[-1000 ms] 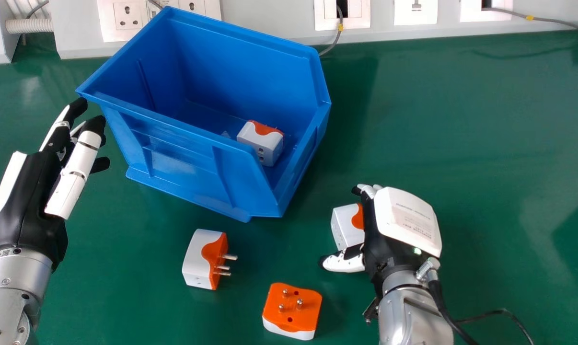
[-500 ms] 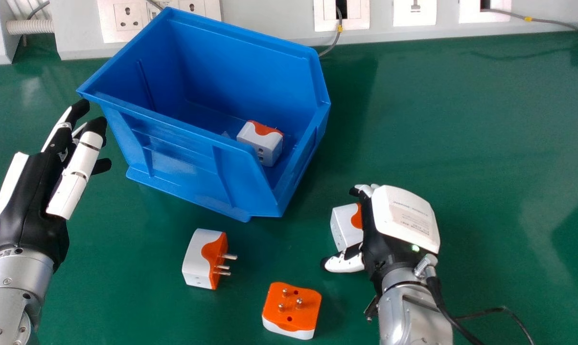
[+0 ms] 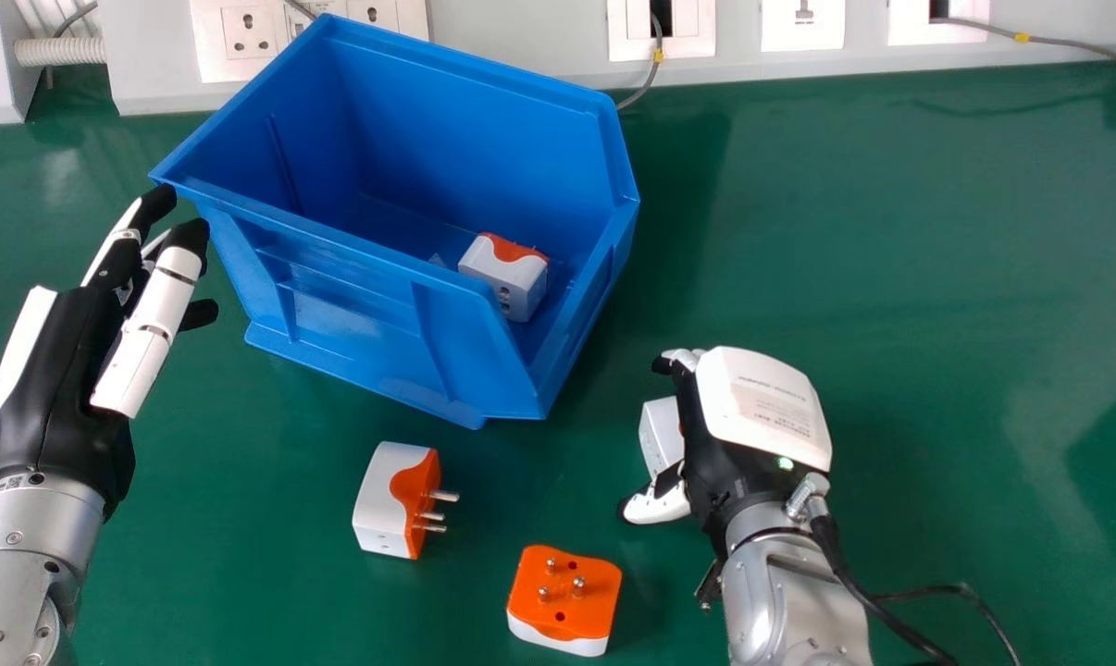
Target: Pick all objects and put in blue box
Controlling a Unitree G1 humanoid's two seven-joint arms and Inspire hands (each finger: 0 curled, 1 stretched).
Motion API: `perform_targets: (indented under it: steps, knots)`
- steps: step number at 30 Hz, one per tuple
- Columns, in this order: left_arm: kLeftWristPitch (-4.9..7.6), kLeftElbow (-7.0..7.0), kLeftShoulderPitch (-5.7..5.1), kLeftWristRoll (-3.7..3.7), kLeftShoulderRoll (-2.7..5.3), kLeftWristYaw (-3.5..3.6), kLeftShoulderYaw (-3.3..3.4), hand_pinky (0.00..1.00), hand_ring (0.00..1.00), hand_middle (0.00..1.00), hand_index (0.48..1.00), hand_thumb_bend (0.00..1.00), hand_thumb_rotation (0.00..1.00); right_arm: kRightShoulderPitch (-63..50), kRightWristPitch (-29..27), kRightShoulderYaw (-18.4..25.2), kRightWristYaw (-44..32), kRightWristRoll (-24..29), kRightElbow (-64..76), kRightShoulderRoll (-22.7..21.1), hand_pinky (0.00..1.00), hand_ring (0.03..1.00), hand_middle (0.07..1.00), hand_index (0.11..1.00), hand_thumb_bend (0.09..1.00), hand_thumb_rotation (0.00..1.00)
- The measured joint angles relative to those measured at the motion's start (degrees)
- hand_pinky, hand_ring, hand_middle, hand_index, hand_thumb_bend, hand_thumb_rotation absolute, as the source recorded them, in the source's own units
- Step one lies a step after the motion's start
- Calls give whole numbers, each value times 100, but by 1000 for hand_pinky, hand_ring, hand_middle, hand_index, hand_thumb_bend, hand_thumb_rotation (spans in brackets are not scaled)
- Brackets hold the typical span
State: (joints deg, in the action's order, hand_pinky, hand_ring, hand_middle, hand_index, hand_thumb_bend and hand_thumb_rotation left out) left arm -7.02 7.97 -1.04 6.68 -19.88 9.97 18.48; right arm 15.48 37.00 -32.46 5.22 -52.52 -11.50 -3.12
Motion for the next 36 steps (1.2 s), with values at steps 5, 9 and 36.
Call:
perform_targets:
  steps: [5, 9, 36]
  knots:
    - [0, 0, 0, 1, 0, 0, 0, 818, 901, 907, 942, 407, 824, 20, -8, 0, 34, 0, -50, 10, 731, 814, 867, 805, 499, 93]
    - [-1, 1, 0, 2, 0, 0, -1, 817, 900, 906, 942, 407, 824, 67, -9, -11, 59, 1, -113, 12, 725, 809, 861, 801, 517, 113]
    - [-137, 148, -2, 7, 0, 1, 5, 817, 902, 908, 943, 408, 826, 94, -176, 199, -168, 217, -38, -89, 493, 640, 711, 669, 486, 0]
